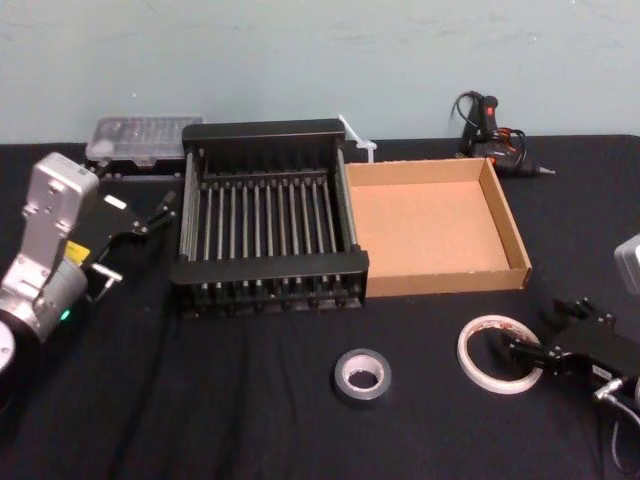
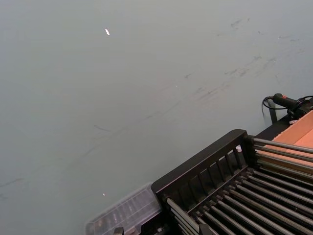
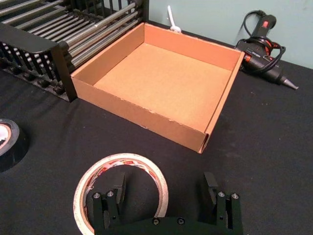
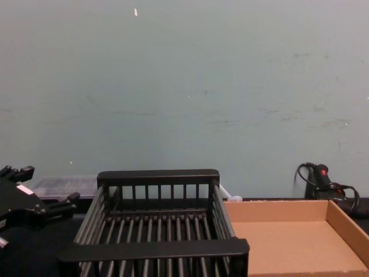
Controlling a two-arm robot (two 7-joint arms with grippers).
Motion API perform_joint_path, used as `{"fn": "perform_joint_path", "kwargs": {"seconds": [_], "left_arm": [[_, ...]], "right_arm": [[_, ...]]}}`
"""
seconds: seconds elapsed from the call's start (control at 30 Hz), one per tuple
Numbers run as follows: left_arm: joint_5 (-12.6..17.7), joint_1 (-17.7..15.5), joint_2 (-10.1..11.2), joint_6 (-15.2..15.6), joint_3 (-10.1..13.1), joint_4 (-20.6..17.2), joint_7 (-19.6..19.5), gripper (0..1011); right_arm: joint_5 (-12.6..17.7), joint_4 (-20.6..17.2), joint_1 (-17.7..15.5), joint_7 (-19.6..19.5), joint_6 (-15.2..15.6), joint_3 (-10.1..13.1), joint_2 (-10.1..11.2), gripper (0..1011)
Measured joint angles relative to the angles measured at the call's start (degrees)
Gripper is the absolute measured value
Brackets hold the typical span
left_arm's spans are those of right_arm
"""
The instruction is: Pick up the white tape and place it into the black box , Pick up the silver tape and place it into the brown box.
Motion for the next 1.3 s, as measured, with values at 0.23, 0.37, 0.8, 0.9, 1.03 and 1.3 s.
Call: {"fn": "perform_joint_path", "kwargs": {"seconds": [0.23,0.37,0.8,0.9,1.03,1.3], "left_arm": [[0.0,0.0,0.0,0.0,0.0,0.0,0.0,1001],[0.0,0.0,0.0,0.0,0.0,0.0,0.0,1001],[0.0,0.0,0.0,0.0,0.0,0.0,0.0,1001],[0.0,0.0,0.0,0.0,0.0,0.0,0.0,1001],[0.0,0.0,0.0,0.0,0.0,0.0,0.0,1001],[0.0,0.0,0.0,0.0,0.0,0.0,0.0,1001]], "right_arm": [[-1.1,1.4,0.8,0.9,0.8,-0.2,-1.1,1002],[-1.6,2.0,1.1,1.3,1.1,-0.2,-1.6,1002],[-3.3,2.8,1.5,2.2,2.2,0.3,-3.2,1003],[-3.6,2.9,1.5,2.4,2.4,0.5,-3.5,1002],[-4.1,3.0,1.5,2.8,2.8,0.8,-4.0,1002],[-4.9,3.2,1.5,3.6,3.1,1.5,-4.6,1002]]}}
